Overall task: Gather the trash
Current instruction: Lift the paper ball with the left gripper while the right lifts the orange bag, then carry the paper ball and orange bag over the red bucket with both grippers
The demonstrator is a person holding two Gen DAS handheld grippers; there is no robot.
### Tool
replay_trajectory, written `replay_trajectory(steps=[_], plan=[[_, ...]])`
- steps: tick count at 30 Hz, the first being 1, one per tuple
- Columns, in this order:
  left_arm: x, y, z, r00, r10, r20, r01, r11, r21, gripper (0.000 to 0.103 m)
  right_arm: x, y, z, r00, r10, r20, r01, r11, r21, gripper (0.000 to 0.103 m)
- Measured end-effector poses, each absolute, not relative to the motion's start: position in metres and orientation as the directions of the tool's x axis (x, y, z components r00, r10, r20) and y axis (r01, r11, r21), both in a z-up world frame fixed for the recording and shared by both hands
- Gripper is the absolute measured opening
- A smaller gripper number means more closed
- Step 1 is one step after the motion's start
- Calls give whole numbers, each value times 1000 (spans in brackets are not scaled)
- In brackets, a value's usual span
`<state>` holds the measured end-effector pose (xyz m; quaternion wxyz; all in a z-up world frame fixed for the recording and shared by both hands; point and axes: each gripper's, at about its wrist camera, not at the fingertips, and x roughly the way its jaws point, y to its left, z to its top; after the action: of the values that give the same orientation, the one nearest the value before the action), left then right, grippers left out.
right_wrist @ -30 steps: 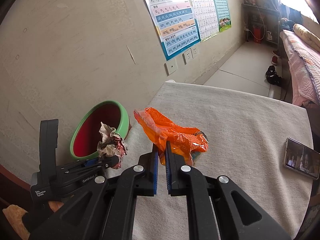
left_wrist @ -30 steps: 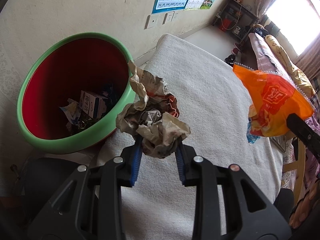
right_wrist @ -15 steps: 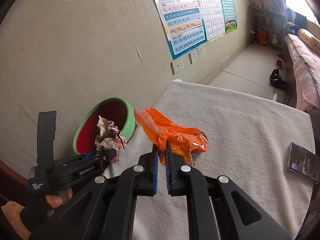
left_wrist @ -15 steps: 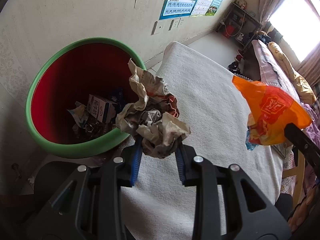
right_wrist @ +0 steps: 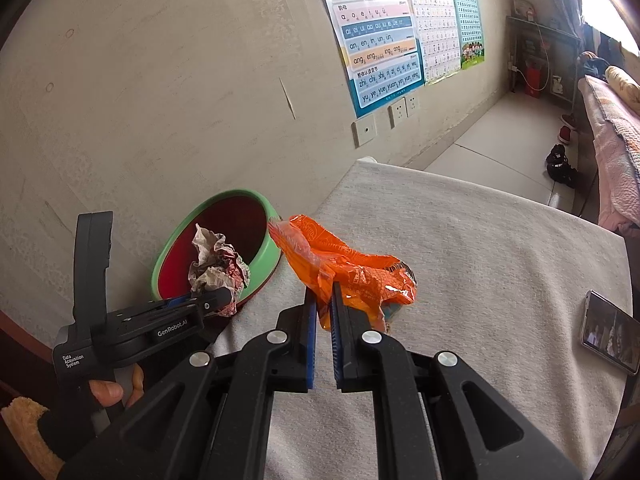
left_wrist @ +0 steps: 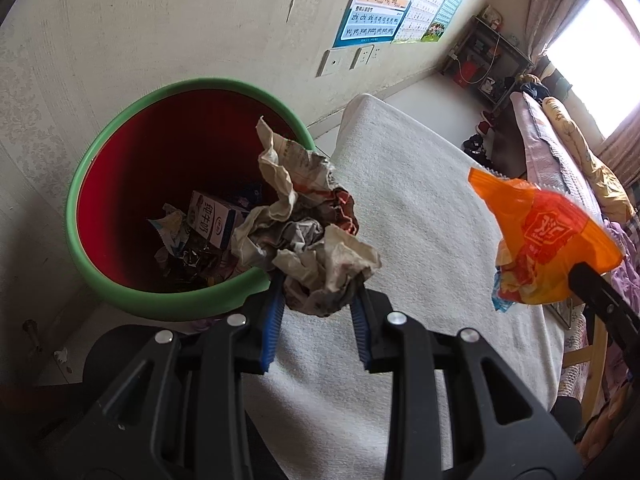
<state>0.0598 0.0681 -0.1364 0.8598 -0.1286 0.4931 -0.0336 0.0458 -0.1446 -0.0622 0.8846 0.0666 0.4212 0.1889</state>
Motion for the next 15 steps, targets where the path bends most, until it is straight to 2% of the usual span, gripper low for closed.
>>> replay_trajectory(steps=[15], plan=[[57, 78, -134, 523, -155, -838, -100, 965, -241, 29, 45, -134, -62, 559, 406, -723, -301, 912, 279, 7]])
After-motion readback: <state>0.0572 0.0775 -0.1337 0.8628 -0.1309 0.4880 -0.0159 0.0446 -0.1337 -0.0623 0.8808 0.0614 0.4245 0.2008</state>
